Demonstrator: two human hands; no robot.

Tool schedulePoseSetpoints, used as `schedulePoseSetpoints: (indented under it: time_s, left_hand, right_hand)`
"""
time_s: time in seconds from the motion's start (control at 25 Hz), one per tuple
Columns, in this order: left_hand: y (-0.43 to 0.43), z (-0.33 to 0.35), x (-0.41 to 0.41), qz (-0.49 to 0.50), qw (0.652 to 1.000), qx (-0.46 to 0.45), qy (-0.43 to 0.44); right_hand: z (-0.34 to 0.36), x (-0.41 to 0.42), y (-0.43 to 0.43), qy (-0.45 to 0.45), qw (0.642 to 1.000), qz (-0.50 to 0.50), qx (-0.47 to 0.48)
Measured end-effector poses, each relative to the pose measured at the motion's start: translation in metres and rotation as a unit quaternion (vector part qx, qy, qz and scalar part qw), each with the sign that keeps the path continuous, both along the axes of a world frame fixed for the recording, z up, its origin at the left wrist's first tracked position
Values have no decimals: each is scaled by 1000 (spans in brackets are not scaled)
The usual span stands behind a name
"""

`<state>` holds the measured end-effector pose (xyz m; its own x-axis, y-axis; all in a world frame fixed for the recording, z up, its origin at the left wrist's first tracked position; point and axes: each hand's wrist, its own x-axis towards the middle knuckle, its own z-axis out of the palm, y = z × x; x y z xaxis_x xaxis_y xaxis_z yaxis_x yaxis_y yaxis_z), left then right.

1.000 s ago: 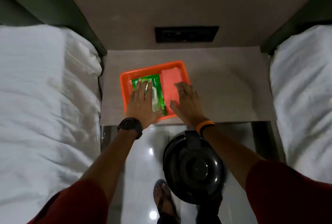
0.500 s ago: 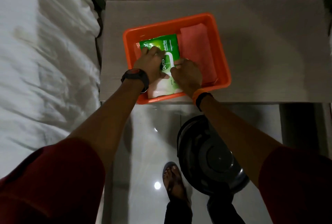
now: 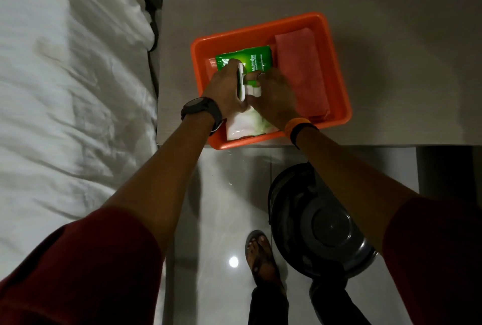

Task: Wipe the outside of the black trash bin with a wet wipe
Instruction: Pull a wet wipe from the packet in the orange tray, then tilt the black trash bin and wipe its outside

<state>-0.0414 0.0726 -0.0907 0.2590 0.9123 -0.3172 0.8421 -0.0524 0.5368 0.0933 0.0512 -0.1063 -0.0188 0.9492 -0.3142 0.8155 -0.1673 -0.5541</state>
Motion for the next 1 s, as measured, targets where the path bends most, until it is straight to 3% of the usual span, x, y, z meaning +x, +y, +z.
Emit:
schedulePoseSetpoints:
  time_s: [0.12,0.24,0.36,0.52,0.88,1.0]
  left_hand:
    - [-3,0,-3,16,1000,-10,-24]
    - [-5,-2,-4,34,999,-22,-35]
    - [-21,-5,-3,6,1000,-16,-17]
    - [-49,-13,9,-96,993,5,75]
    - [-43,9,38,-129,969,-16,209]
    - [-75,21,72,-113,984,69,119]
  right_hand:
    - [-4,-7,0,-33,998,-2,55]
    - [-1,-7,1,39,991,-107,76]
    - [13,11,-10,117,959,-233,108]
    - [42,50,-53,188,911,-350,112]
    - [62,109,-175,360,819,-446,32]
    - [63,138,-222,373,817,-440,15]
